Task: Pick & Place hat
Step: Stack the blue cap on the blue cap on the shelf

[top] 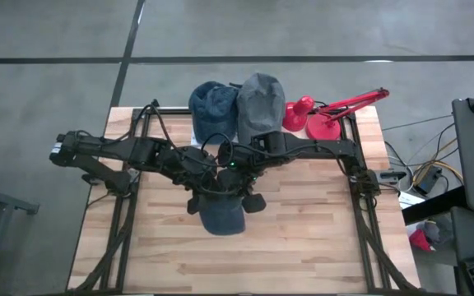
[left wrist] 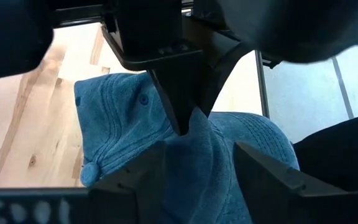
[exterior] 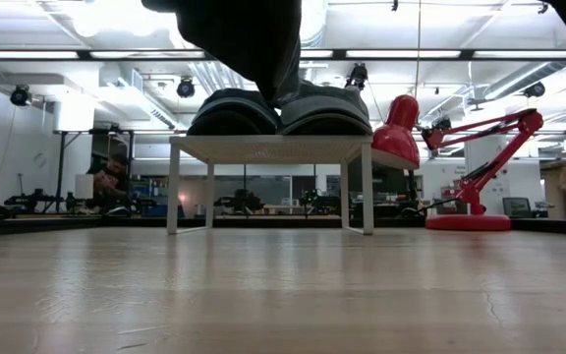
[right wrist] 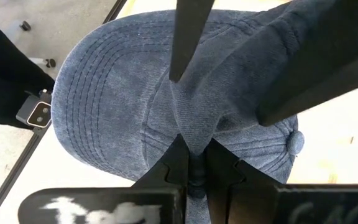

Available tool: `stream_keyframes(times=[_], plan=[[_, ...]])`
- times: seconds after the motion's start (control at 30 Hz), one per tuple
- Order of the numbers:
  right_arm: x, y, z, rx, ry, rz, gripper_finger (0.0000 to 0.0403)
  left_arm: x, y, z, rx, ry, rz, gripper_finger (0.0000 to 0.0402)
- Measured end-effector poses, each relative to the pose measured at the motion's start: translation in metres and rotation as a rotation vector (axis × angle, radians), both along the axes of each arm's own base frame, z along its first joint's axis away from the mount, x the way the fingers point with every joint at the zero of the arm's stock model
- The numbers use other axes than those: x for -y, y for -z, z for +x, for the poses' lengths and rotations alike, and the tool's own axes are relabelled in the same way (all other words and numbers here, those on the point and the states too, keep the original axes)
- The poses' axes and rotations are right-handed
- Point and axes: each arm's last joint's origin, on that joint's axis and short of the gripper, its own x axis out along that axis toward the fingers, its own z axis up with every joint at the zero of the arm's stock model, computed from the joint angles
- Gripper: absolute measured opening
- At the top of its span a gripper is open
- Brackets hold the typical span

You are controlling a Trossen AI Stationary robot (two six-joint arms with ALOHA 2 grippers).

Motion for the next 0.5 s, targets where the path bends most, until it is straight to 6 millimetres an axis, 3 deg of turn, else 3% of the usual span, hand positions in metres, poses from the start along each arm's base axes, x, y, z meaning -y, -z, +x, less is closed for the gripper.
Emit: stream_keyframes(times=[0.27,0.5], plan=[[0.0000,0.0000,0.0002,0.003,-0.004,-0.003,0.0018,-0.0004,0.0005,0.0001,-0.002,-0.013,0.006,0.0270],[0.0000,-0.0001,0.0003,0.005,-0.004,-0.003,0.0018,-0.0004,-0.0002,0.0008,0.011,-0.009,0.011,0.0277]])
